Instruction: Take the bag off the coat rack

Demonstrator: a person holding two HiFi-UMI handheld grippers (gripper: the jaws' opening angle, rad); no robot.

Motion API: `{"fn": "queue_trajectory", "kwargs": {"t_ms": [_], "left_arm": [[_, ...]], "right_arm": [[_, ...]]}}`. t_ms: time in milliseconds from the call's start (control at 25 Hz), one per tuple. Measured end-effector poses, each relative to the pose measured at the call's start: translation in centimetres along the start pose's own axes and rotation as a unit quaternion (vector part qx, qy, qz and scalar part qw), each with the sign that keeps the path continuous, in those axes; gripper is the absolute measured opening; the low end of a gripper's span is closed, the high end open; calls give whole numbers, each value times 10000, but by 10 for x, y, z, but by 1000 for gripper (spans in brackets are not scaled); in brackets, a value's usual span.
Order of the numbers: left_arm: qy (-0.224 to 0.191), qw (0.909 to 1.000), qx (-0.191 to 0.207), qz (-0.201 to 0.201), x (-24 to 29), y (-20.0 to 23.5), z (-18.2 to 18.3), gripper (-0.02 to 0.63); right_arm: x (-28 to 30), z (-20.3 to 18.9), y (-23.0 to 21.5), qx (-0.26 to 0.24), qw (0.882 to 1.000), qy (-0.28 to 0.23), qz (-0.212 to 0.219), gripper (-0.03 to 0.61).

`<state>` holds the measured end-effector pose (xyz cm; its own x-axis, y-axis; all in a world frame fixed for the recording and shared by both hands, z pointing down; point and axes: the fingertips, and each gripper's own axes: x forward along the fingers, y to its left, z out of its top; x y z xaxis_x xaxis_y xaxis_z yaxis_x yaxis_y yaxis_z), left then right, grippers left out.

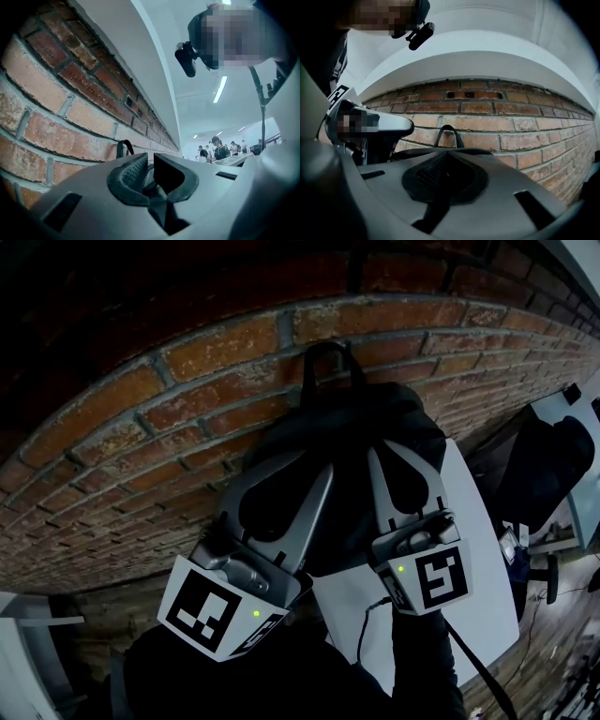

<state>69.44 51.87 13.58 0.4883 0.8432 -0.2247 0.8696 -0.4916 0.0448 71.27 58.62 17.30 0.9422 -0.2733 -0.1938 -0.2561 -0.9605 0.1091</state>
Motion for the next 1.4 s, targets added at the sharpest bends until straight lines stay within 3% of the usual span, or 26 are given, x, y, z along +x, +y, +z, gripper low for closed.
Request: {"fn": "queue_trajectory", "kwargs": {"t_ms": [200,440,720,960,1400], "left_arm": [[91,9990,-358,-259,-13,-41,-3,49],[426,9951,-401,-802,-35,-103,-23,49],[527,9975,-40,-473,-50,-111,-46,43],[567,9971,480,-188,-53,-119,-59,9],[505,9973,535,-90,-59,-141,-60,9]], "right_arm": [[-29,-3,12,104,9999,104,-30,9],[-71,-13,24,230,9992,299,-161,9],[-115,-33,29,536,9941,830,-444,9],[-139,-18,44,367,9965,584,-476,9],[-174,0,63,330,9964,448,-642,8]]}}
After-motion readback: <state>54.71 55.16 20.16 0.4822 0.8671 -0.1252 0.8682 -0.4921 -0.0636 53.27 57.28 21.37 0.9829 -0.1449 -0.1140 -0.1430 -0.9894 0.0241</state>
